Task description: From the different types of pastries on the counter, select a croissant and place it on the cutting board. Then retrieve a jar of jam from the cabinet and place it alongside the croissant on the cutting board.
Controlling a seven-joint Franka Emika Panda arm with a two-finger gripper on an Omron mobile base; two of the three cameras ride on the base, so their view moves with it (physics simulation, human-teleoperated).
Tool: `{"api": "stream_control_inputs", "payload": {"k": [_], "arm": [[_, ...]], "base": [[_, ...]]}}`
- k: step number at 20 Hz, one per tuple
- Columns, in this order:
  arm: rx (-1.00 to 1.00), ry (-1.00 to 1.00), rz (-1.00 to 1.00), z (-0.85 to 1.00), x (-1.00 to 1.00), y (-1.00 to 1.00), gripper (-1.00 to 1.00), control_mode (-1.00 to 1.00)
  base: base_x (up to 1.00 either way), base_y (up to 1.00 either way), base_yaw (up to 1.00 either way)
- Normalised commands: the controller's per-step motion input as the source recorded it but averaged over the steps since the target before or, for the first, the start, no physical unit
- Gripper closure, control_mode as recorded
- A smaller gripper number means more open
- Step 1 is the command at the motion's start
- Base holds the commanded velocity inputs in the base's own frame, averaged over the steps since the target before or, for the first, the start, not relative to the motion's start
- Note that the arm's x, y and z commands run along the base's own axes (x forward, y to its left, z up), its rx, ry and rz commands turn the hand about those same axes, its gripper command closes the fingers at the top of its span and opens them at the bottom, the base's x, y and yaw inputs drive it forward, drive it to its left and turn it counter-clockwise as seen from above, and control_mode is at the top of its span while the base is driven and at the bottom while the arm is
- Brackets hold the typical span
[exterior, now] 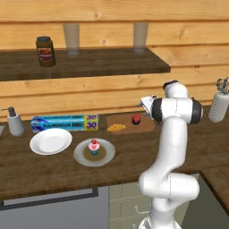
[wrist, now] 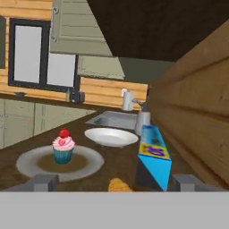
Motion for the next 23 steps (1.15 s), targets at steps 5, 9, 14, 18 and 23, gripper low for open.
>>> {"api": "stream_control_inputs", "payload": {"k": [5,9,14,18,23], "arm": [[0.0,0.03,-0.07,0.44,-0.97,0.1,-1.0,-1.0],[0.0,-0.04,-0.09,0.47,-0.8,0.0,-1.0,-1.0],[0.0,-0.11,-0.02,0.47,-0.77,-0.03,-1.0,-1.0],[-0.05,-0.01,0.0,0.13,-0.89,0.73,-1.0,-1.0],[-0.16,0.0,-0.01,0.0,-0.62,0.89,-1.0,-1.0]], "base": [[0.0,0.0,0.0],[0.0,0.0,0.0],[0.0,0.0,0.0],[0.0,0.0,0.0],[0.0,0.0,0.0]]}}
